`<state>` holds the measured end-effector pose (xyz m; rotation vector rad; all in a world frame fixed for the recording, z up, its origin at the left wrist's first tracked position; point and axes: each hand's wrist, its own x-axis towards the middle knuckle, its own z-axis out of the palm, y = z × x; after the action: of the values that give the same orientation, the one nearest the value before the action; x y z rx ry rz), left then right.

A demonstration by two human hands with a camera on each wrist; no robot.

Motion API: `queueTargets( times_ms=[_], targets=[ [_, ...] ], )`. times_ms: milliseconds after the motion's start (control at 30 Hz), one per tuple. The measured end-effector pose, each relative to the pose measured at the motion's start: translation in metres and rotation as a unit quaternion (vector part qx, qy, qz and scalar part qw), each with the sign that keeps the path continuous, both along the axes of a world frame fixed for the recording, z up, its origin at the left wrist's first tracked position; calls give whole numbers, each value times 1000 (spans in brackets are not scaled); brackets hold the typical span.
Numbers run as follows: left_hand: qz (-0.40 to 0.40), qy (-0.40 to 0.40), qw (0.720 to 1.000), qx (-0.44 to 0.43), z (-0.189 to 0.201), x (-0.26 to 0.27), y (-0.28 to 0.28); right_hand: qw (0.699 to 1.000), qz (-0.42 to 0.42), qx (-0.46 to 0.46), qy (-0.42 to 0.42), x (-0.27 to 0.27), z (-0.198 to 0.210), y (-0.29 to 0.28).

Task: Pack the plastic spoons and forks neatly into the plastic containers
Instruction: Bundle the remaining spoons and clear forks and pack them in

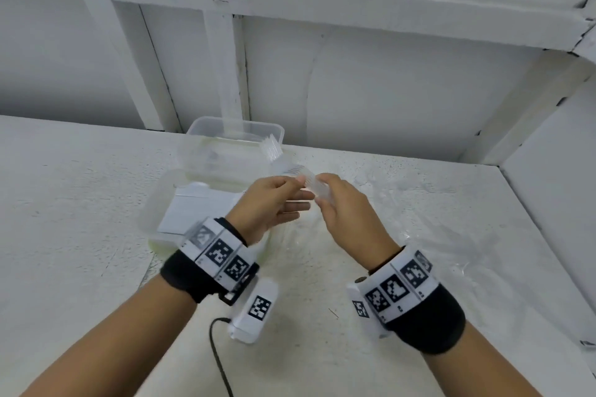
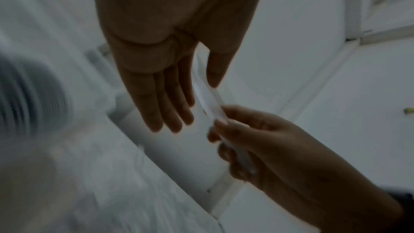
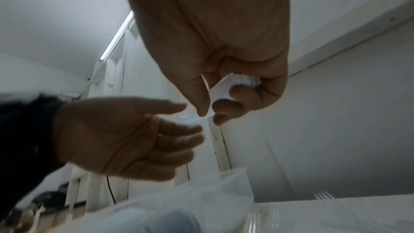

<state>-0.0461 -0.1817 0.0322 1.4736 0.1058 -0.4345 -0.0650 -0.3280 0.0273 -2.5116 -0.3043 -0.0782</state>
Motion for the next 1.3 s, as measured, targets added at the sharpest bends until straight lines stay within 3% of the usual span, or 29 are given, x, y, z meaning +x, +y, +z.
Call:
queueTargets(
  times_ms=[100,233,400,500,567,733,1067,1300],
  targets=[
    [-56,-31,988,137,20,27,40,999,9,21,23,32,21,0],
    [-31,-63,956,286,41,79,99,998,37,-30,52,88,42,16],
    [-5,-51,880,472,36,149,163,985,73,-120,96,159,31,59],
    [1,-25,851,524,24,172,181,973,104,-164,129,190,18,88],
    [-4,1,847,532,15,181,185,965,121,-179,148,204,5,105],
    [-37,60,874,481,-6,190,187,954,140,-226,142,221,-25,126],
    [-33,67,892,445,-16,191,188,931,152,-299,145,230,-50,134],
    [-16,61,901,428,-18,190,189,942,164,-242,166,228,-50,143]
  ],
)
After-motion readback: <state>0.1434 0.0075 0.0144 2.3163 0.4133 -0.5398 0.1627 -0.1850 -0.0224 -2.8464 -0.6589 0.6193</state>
